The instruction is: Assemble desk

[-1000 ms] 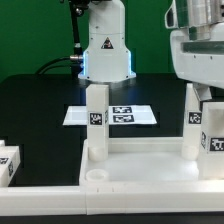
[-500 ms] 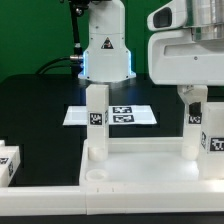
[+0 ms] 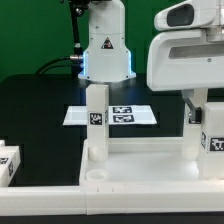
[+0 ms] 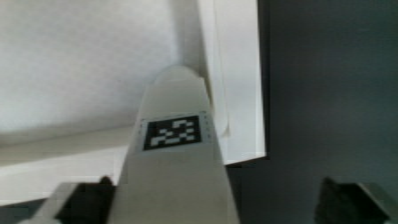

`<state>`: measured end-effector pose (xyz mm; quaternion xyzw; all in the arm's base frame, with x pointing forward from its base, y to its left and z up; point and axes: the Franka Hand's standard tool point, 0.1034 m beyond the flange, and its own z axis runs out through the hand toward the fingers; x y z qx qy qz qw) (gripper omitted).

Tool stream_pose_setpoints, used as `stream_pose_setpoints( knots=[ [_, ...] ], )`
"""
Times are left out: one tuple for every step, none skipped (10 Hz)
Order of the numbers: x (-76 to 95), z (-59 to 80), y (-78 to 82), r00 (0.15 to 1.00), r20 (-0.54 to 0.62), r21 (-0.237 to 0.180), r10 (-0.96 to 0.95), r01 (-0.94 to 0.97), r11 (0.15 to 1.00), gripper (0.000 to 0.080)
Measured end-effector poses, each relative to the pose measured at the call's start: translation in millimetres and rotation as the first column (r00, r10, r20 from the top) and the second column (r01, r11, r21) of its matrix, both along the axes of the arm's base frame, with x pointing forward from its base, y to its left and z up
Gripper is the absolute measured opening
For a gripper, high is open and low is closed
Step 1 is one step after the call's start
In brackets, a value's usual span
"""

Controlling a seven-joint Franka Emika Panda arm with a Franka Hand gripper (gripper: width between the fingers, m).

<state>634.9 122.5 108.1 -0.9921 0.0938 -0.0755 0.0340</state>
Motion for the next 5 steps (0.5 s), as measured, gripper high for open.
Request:
stream_pose_setpoints(
  knots=[
    [0.1, 0.0, -0.7, 1.0, 0.0, 0.0, -0.001, 0.001, 1.0, 0.0371],
    [0.4, -0.2, -5.0, 0.998, -0.003, 0.004, -0.06, 0.06, 0.998, 0.0371],
    [0.7, -0.3, -7.3, 0.989, -0.009, 0.017, -0.149, 0.149, 0.989, 0.0294],
    [0.9, 0.2, -8.3, 0.966, -0.018, 0.033, -0.258, 0.259, 0.965, 0.0294],
    [0.9, 1.6, -10.0, 0.895, -0.038, 0.056, -0.443, 0.445, 0.894, 0.0294]
  ],
)
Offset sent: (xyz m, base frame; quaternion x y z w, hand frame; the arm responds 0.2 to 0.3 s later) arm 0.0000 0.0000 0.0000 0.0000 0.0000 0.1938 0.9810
